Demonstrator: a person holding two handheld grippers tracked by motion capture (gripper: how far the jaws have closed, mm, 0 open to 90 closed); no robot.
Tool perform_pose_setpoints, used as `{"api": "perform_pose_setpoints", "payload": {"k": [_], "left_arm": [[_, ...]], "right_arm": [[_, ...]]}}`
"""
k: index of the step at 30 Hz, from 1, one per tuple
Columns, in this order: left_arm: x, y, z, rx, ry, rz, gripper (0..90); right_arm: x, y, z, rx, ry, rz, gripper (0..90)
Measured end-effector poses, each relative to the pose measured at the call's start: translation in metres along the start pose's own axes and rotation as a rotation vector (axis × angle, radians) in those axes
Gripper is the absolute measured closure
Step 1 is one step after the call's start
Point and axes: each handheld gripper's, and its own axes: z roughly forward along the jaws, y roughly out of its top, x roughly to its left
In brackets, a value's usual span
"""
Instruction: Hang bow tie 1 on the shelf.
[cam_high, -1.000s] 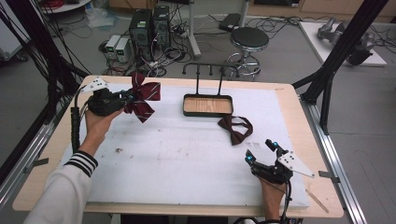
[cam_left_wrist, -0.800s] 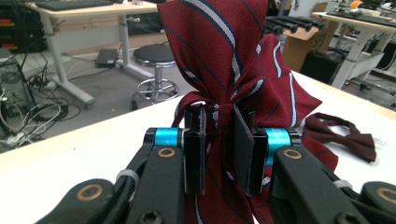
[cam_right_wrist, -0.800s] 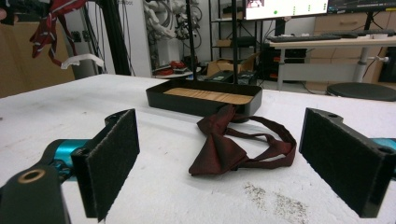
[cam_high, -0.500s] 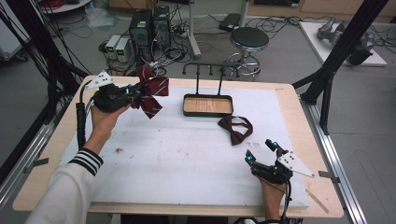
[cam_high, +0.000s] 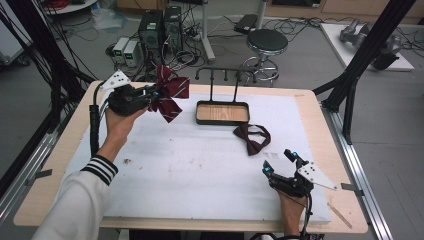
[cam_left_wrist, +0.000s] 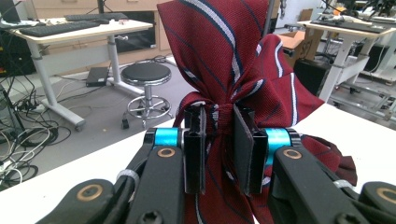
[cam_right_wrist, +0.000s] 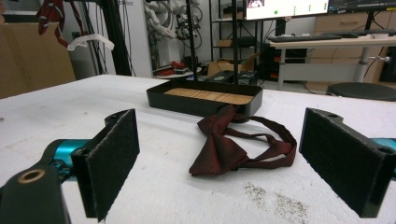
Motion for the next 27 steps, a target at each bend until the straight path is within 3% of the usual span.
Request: {"api": "perform_pose_setpoints", "payload": {"k": [14,27], "left_arm": [[-0.013,0.013,0.024,-0.007,-0.025,0.005,75.4],[-0.031,0.026,0.044,-0.021,-0.077,-0.006,75.4]], "right_arm": [[-0.001,0.0,0.0,-0.002,0.003,0.006,11.2],[-0.001,0.0,0.0,0.0,0.002,0.013,11.2]]}}
